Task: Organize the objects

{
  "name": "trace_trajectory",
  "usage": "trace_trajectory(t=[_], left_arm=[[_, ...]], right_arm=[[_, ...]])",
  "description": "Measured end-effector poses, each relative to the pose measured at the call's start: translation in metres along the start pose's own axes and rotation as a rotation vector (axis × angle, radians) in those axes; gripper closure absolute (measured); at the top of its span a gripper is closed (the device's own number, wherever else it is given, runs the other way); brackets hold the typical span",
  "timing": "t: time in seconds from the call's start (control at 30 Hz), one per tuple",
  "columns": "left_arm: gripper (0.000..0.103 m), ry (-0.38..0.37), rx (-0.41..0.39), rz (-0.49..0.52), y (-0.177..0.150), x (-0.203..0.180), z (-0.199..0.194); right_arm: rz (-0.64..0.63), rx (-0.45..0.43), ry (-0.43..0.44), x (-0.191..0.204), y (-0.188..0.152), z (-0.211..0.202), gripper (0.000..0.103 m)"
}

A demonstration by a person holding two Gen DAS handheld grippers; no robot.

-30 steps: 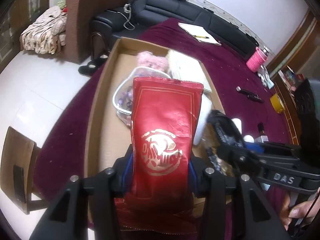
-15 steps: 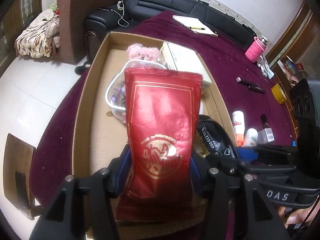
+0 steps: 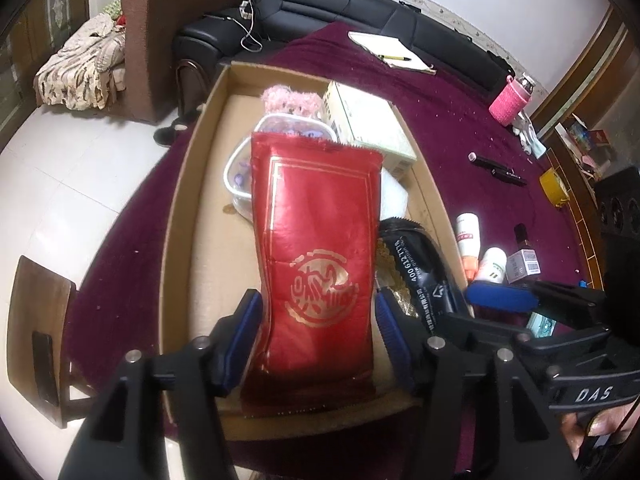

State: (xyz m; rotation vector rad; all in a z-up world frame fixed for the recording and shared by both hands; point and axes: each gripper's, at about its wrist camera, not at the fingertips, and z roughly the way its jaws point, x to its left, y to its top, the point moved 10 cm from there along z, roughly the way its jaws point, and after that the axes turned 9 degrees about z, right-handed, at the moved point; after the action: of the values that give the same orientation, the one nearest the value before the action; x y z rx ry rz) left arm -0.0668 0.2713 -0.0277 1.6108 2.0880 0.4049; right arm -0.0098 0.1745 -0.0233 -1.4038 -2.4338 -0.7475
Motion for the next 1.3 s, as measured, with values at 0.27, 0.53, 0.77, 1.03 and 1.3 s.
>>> trace_trajectory(t=[0.27,0.53,0.77,1.03,1.3], left_arm=[[0.045,0.014,-0.041,0.005,0.007,-0.015,-0.016],[0.045,-0.033,-0.042,0.118,0.021,-0.078,-0.011],[0.044,-0.122,-0.005,0.260,0.020,-0.157,0.007],[0.035,-0.258,0.110,0.491,-0.018,-0.257,0.035],[0.027,-0.213,0.159,0.642,-0.042,-0.309,0.066]], right_arm=[[0.124,-0.056,0.010,-0.043,-0.002,-0.035,0.026],[0.249,-0.116,-0.011,-0.103,-0.010,-0.074,0.022],[0.394,-0.180,-0.036,-0.170,-0.020,-0.111,0.021],[0.546,-0.219,-0.056,-0.238,-0.044,-0.146,0.021],[0.586,-0.231,-0.083,-0.271,-0.066,-0.170,0.020]])
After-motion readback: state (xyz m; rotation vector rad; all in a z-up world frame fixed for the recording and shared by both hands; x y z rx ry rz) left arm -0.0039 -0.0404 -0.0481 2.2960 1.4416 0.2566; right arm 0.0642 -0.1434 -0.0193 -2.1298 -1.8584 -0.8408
